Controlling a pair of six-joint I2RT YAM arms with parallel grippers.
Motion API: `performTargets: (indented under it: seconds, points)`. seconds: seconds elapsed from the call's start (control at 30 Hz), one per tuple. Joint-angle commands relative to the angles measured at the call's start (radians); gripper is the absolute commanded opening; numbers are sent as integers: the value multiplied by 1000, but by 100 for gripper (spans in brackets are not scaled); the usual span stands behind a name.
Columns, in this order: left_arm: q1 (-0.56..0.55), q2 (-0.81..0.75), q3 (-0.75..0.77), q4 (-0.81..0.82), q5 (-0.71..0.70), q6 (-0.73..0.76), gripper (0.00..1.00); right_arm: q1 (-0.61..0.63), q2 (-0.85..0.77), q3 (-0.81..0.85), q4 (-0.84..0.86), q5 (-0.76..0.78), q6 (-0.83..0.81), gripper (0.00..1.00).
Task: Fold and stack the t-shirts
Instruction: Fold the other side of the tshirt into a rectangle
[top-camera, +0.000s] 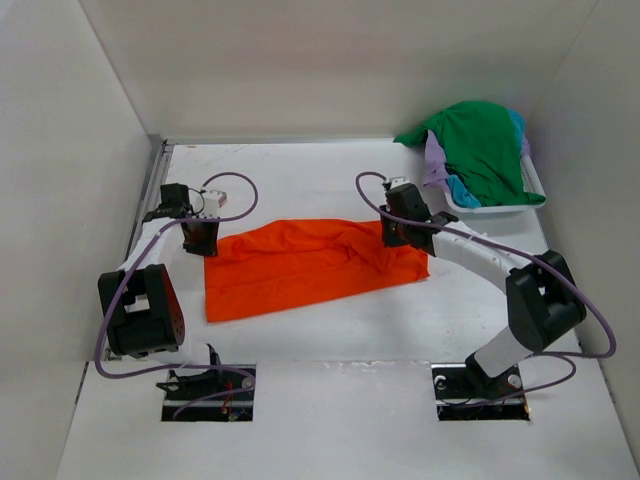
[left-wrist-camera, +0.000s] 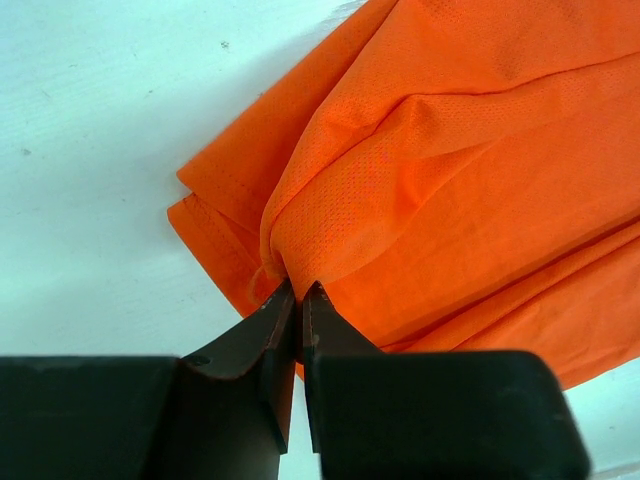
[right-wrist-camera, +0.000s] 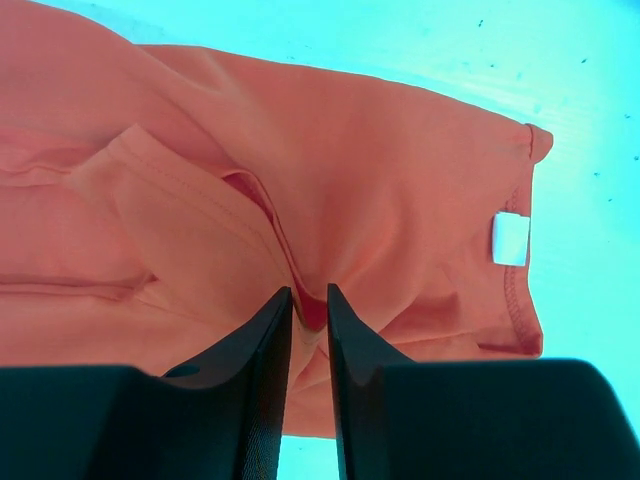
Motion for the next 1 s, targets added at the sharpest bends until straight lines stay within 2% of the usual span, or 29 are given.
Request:
performTargets:
  seconds: [0.0, 0.13, 0.23, 0.27, 0.3, 0.57, 0.7, 0.97]
  points:
    - [6, -29, -6, 17, 6, 14, 5, 12, 46, 56, -44, 11, -6, 25]
    - [6, -29, -6, 17, 6, 14, 5, 12, 63, 69, -57, -5, -5, 24]
    - [5, -29, 0, 17, 6, 14, 5, 12, 68, 79, -67, -13, 1, 8]
    - [5, -29, 2, 19, 6, 14, 5, 12, 68, 79, -69, -13, 3, 7]
    - [3, -27, 6, 19, 6, 12, 5, 12, 68, 82, -73, -16, 3, 1]
    - [3, -9, 67, 40, -9, 11, 4, -4, 43, 125, -90, -18, -11, 0]
    - [-4, 34, 149, 71, -25, 5, 5, -23, 98, 249, -110, -15, -51, 0]
    - [-12, 187, 307, 232, -92, -17, 5, -103, 401, 755, -72, 74, -221, 0]
